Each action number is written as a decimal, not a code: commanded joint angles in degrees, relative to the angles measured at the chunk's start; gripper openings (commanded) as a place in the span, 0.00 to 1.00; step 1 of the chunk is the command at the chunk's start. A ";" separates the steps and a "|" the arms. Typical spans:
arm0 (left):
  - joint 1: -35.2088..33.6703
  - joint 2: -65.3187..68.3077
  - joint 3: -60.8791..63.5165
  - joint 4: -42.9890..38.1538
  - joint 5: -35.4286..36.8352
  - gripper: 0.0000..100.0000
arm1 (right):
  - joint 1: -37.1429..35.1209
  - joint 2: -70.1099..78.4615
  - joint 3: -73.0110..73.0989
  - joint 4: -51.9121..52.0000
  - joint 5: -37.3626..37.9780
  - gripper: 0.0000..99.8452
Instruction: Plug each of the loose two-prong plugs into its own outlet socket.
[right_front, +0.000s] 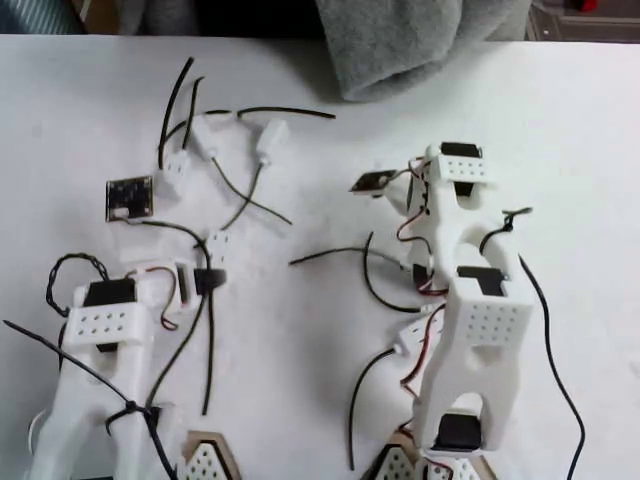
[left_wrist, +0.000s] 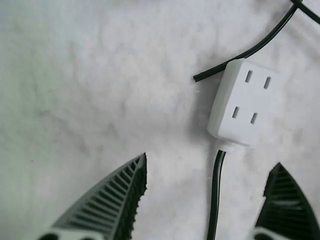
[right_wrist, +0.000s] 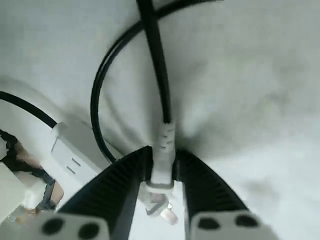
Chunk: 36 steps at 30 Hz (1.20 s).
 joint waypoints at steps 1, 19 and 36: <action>0.84 0.22 -0.18 -0.62 0.09 0.36 | -3.82 -0.66 -1.14 0.66 -6.68 0.03; 0.84 0.22 -0.26 -0.70 0.00 0.36 | -14.99 -24.84 -30.42 1.98 -23.65 0.03; 7.96 -0.22 -0.18 2.02 -5.80 0.36 | -15.96 -64.04 -35.25 1.89 -39.65 0.02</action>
